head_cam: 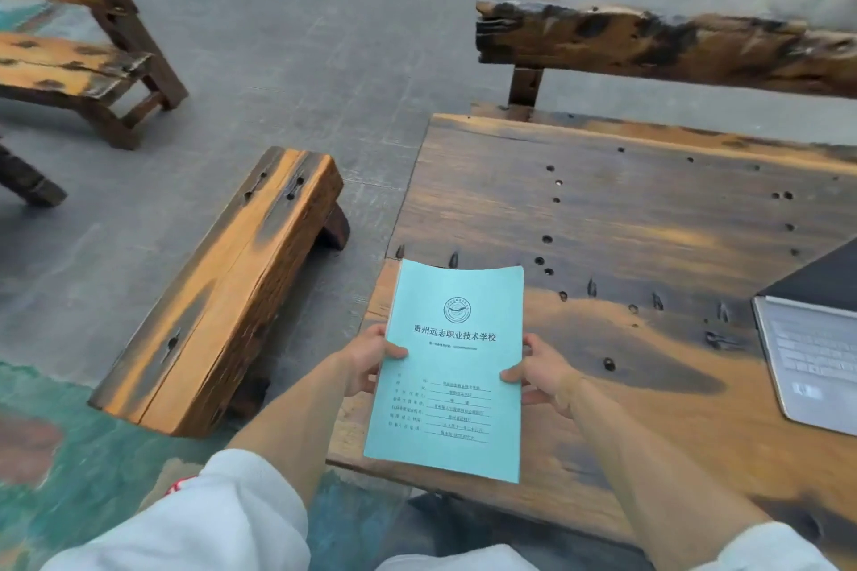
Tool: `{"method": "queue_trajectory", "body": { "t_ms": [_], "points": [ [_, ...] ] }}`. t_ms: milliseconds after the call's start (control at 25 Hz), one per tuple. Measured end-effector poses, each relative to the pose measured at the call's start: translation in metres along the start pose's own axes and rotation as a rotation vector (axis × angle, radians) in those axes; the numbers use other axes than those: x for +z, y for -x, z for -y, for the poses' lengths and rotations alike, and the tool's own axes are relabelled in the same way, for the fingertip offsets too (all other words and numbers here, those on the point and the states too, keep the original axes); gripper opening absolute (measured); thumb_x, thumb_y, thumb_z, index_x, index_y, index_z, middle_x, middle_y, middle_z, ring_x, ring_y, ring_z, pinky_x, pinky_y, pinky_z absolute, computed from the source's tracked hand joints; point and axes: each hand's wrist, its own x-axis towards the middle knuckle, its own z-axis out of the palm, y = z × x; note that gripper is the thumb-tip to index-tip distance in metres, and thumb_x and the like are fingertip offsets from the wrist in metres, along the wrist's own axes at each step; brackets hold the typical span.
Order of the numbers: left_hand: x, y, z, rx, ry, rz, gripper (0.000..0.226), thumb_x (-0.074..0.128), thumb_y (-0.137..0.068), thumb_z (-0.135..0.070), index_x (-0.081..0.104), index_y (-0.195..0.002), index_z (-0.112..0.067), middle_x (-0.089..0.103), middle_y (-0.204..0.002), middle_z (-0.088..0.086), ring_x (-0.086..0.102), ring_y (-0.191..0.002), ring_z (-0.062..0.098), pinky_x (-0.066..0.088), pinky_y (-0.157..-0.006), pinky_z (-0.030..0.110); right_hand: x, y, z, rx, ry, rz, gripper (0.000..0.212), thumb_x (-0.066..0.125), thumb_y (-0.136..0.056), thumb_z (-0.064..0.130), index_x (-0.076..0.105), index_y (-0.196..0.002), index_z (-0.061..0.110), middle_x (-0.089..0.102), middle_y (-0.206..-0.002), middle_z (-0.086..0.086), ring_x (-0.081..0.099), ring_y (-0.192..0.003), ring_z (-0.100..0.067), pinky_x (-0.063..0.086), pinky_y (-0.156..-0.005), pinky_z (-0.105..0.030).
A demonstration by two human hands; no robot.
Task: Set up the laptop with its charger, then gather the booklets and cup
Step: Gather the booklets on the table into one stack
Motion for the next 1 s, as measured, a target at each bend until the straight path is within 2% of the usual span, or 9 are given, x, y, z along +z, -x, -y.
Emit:
{"method": "queue_trajectory", "body": {
  "t_ms": [80, 160, 280, 400, 440, 520, 760, 920, 1000],
  "points": [
    [-0.003, -0.013, -0.003, -0.005, -0.038, -0.023, 0.032, 0.059, -0.092, -0.009, 0.050, -0.120, -0.022, 0.071, -0.106, 0.007, 0.068, -0.096, 0.029, 0.057, -0.081, 0.047, 0.010, -0.006, -0.003, 0.025, -0.015, -0.047, 0.052, 0.057, -0.083, -0.011, 0.045, -0.128, 0.013, 0.060, -0.123, -0.008, 0.062, -0.095, -0.025, 0.052, -0.061, -0.032],
    [-0.008, -0.024, -0.005, -0.012, -0.077, -0.049, 0.030, 0.061, -0.092, -0.010, 0.049, -0.117, -0.021, 0.072, -0.105, 0.008, 0.070, -0.095, 0.029, 0.058, -0.081, 0.048, 0.019, -0.016, -0.008, 0.040, -0.031, -0.072, 0.052, 0.057, -0.083, -0.011, 0.045, -0.129, 0.012, 0.060, -0.124, -0.008, 0.061, -0.098, -0.025, 0.046, -0.057, -0.027],
    [-0.015, -0.036, -0.004, -0.004, -0.172, -0.092, 0.026, 0.063, -0.093, -0.011, 0.046, -0.113, -0.015, 0.071, -0.106, 0.010, 0.070, -0.092, 0.027, 0.060, -0.080, 0.046, 0.031, -0.035, -0.013, 0.058, -0.037, -0.118, 0.055, 0.058, -0.081, -0.013, 0.046, -0.130, 0.009, 0.061, -0.121, -0.011, 0.061, -0.103, -0.027, 0.051, -0.067, -0.029],
    [-0.022, -0.050, 0.001, 0.004, -0.227, -0.129, 0.027, 0.064, -0.093, -0.012, 0.045, -0.111, -0.012, 0.070, -0.106, 0.011, 0.071, -0.088, 0.025, 0.060, -0.075, 0.041, 0.044, -0.053, -0.015, 0.078, -0.047, -0.135, 0.054, 0.057, -0.080, -0.015, 0.047, -0.129, 0.008, 0.062, -0.114, -0.013, 0.061, -0.098, -0.028, 0.049, -0.064, -0.025],
    [-0.025, -0.056, 0.003, -0.004, -0.238, -0.137, 0.027, 0.064, -0.093, -0.012, 0.044, -0.110, -0.011, 0.070, -0.106, 0.011, 0.071, -0.089, 0.025, 0.060, -0.076, 0.042, 0.049, -0.060, -0.016, 0.084, -0.044, -0.140, 0.055, 0.058, -0.079, -0.016, 0.047, -0.129, 0.006, 0.063, -0.113, -0.014, 0.061, -0.096, -0.028, 0.050, -0.063, -0.028],
    [-0.031, -0.067, 0.007, -0.019, -0.258, -0.141, 0.027, 0.065, -0.091, -0.013, 0.044, -0.108, -0.012, 0.069, -0.106, 0.011, 0.070, -0.092, 0.026, 0.060, -0.080, 0.043, 0.057, -0.073, -0.020, 0.094, -0.022, -0.165, 0.059, 0.060, -0.076, -0.017, 0.047, -0.130, 0.004, 0.063, -0.109, -0.013, 0.061, -0.096, -0.028, 0.055, -0.075, -0.036],
    [-0.037, -0.082, 0.008, -0.030, -0.317, -0.155, 0.029, 0.064, -0.091, -0.010, 0.042, -0.111, -0.011, 0.066, -0.112, 0.011, 0.067, -0.093, 0.025, 0.052, -0.058, 0.029, 0.070, -0.092, -0.022, 0.131, 0.031, -0.212, 0.058, 0.060, -0.076, -0.016, 0.047, -0.129, 0.004, 0.060, -0.104, -0.009, 0.059, -0.097, -0.027, 0.051, -0.091, -0.040],
    [-0.040, -0.090, 0.011, 0.033, -0.586, -0.195, 0.023, 0.063, -0.091, -0.016, 0.045, -0.106, -0.018, 0.060, -0.101, 0.000, 0.060, -0.090, 0.021, 0.051, -0.072, 0.030, 0.073, -0.095, -0.026, 0.150, 0.073, -0.237, 0.062, 0.064, -0.077, -0.012, 0.047, -0.133, 0.009, 0.062, -0.107, -0.007, 0.060, -0.096, -0.025, 0.051, -0.086, -0.034],
    [-0.041, -0.091, 0.012, 0.061, -0.674, -0.210, 0.025, 0.064, -0.089, -0.024, 0.049, -0.108, -0.017, 0.062, -0.106, -0.001, 0.062, -0.093, 0.021, 0.053, -0.081, 0.033, 0.075, -0.093, -0.025, 0.148, 0.078, -0.272, 0.064, 0.065, -0.077, -0.009, 0.048, -0.134, 0.016, 0.063, -0.106, -0.006, 0.061, -0.094, -0.024, 0.050, -0.080, -0.030]
  ]
}}
